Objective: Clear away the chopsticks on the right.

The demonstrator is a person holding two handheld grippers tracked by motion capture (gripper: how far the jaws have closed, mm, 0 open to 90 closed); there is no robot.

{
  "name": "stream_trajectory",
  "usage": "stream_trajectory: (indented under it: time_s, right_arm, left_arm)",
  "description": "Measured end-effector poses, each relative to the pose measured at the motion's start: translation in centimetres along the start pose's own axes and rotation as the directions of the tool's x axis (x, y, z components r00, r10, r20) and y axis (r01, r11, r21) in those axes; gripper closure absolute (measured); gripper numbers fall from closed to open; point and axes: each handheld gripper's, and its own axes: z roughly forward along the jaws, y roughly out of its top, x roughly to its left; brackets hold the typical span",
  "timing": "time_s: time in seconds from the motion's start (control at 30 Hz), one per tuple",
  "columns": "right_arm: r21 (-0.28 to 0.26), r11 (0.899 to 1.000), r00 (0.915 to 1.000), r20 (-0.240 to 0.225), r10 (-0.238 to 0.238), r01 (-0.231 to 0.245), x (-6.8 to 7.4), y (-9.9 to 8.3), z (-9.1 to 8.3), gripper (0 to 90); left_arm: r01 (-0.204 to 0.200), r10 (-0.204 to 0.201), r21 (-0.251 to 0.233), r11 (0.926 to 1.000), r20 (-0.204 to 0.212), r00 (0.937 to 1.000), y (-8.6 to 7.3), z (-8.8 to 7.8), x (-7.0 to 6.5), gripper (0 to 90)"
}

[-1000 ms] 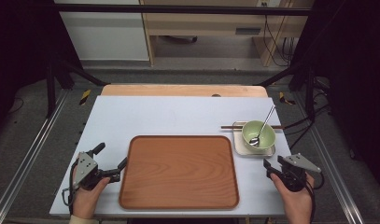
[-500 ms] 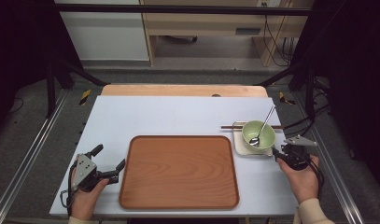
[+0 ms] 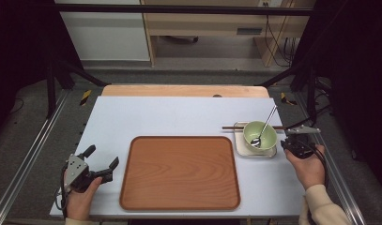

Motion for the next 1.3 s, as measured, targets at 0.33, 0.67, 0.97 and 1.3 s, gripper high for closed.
stream_trajectory:
  time_s: [0.33,0.67,0.97,1.3]
  right_arm:
    - [0.026,0.999,0.9991,0.022,0.035,-0.036,-3.0,1.1,2.7,90.0]
    - [-0.048,0.989,0.9904,-0.01,0.138,-0.138,-4.8,1.9,4.1,90.0]
    - [-0.063,0.99,0.99,-0.064,0.126,-0.13,-4.5,4.2,6.2,90.0]
    - [-0.035,0.993,0.9932,-0.042,0.109,-0.11,-4.0,5.1,8.8,90.0]
  left_arm:
    - [-0.018,0.018,0.001,0.9998,0.001,0.9998,0.1,0.0,-0.2,3.4]
    - [-0.027,0.026,0.007,0.9996,0.008,0.9996,0.0,0.1,-0.5,3.9]
    - [-0.05,0.05,0.016,0.9986,0.017,0.9986,0.1,0.3,-1.0,4.1]
    - [-0.068,0.067,0.025,0.9974,0.033,0.9972,0.0,0.5,-1.5,4.1]
